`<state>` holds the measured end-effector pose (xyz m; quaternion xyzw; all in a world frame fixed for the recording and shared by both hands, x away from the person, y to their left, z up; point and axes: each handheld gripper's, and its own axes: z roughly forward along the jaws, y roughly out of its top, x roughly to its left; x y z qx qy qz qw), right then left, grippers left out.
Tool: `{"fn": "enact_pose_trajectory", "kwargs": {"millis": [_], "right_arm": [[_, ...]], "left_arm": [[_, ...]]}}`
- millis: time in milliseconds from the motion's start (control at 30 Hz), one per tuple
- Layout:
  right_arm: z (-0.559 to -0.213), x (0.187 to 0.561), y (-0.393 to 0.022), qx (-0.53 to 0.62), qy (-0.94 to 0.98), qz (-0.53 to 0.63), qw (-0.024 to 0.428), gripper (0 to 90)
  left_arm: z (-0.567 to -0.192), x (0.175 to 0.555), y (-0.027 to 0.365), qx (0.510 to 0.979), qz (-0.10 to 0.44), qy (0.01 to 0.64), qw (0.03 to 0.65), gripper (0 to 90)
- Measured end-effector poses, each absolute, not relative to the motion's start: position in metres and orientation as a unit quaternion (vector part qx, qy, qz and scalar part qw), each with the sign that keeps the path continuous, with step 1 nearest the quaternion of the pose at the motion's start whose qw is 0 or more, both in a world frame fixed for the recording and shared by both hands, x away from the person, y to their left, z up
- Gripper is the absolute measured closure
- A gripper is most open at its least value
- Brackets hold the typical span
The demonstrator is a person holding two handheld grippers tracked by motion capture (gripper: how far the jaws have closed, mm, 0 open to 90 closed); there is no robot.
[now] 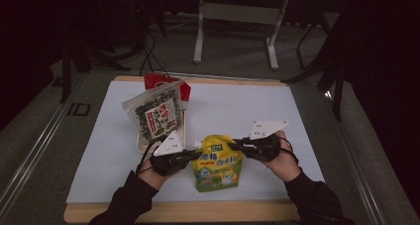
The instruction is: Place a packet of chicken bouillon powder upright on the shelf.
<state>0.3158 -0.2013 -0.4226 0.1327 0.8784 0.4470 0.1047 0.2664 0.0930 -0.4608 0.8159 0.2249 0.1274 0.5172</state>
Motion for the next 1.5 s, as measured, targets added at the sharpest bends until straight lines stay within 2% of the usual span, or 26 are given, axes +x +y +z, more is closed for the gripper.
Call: {"fn": "enact_pose_trajectory", "kwargs": {"millis": [133, 233, 400, 500, 667, 733, 800, 900, 1033, 1400, 1500], "right_arm": [[-0.420, 0.317, -0.207, 0.144, 0.870, 0.460, 0.102, 61.8], [-0.422, 0.319, -0.211, 0.153, 0.872, 0.456, 0.094, 52.6], [-0.430, 0.322, -0.211, 0.161, 0.877, 0.448, 0.066, 46.7], [-0.435, 0.324, -0.210, 0.162, 0.879, 0.445, 0.055, 46.8], [-0.433, 0.323, -0.210, 0.148, 0.876, 0.458, 0.036, 56.1], [-0.430, 0.322, -0.211, 0.138, 0.873, 0.467, 0.030, 64.7], [-0.428, 0.321, -0.211, 0.133, 0.874, 0.467, 0.031, 79.2], [-0.426, 0.319, -0.209, 0.119, 0.880, 0.459, 0.036, 85.3], [-0.423, 0.317, -0.207, 0.099, 0.889, 0.444, 0.043, 89.5], [-0.406, 0.311, -0.212, 0.079, 0.885, 0.457, 0.043, 90.0], [-0.400, 0.308, -0.213, 0.072, 0.884, 0.460, 0.048, 90.0]], "left_arm": [[-0.458, 0.263, 0.091, 0.820, 0.125, 0.209, 0.517, 90.0], [-0.459, 0.263, 0.092, 0.819, 0.124, 0.207, 0.521, 90.0], [-0.460, 0.261, 0.093, 0.816, 0.123, 0.202, 0.528, 90.0], [-0.460, 0.260, 0.093, 0.815, 0.122, 0.198, 0.530, 90.0], [-0.460, 0.258, 0.092, 0.816, 0.125, 0.195, 0.529, 90.0], [-0.460, 0.259, 0.092, 0.816, 0.125, 0.196, 0.529, 90.0], [-0.460, 0.259, 0.092, 0.815, 0.124, 0.196, 0.531, 90.0], [-0.460, 0.258, 0.092, 0.816, 0.125, 0.194, 0.529, 90.0], [-0.460, 0.259, 0.092, 0.817, 0.121, 0.195, 0.529, 90.0], [-0.448, 0.256, 0.093, 0.808, 0.113, 0.188, 0.547, 90.0], [-0.446, 0.256, 0.094, 0.803, 0.115, 0.191, 0.553, 85.5]]}}
